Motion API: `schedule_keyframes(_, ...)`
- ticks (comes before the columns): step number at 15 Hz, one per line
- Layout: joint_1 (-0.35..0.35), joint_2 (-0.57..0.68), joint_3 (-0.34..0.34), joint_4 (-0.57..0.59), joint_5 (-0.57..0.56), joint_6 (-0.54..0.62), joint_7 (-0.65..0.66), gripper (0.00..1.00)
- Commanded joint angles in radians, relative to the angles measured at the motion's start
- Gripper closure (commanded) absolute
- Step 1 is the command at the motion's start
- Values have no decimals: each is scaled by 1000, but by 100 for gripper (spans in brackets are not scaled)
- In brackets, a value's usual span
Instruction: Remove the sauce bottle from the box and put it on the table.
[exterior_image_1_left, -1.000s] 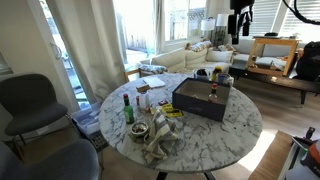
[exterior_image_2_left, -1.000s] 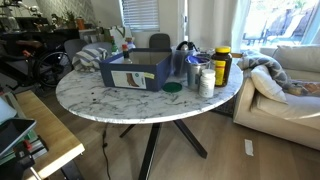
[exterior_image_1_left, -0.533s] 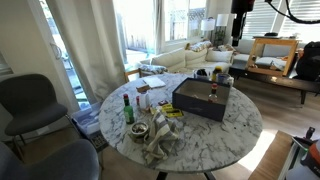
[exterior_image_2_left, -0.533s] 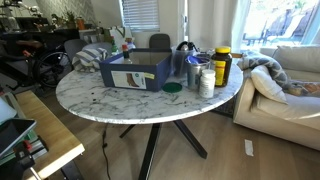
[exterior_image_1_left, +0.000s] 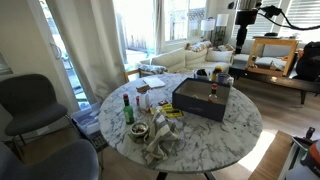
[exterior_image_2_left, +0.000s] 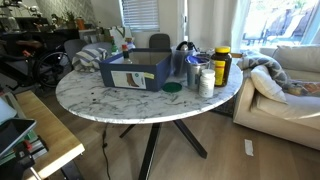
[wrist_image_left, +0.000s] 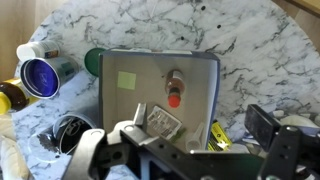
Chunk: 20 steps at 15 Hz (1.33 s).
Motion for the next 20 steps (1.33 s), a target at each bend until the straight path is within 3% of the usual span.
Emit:
schedule_keyframes(1, 0, 2, -3, -11, 20, 61, -39, 0)
schedule_keyframes(6, 3, 92, -42, -53, 89, 342, -53, 0)
schedule_keyframes(9, 50, 170, -100, -64, 277, 325, -194, 0)
schedule_keyframes(12, 50, 187, -99, -68, 401, 234, -350, 0)
schedule_keyframes(13, 5, 190, -54, -66, 350, 284, -271, 0)
schedule_keyframes(16, 7, 200, -53, -66, 390, 256, -328, 0)
schedule_keyframes(18, -26, 226, -18, -73, 364, 339, -161, 0)
schedule_keyframes(20, -55, 262, 1, -72, 328, 338, -54, 0)
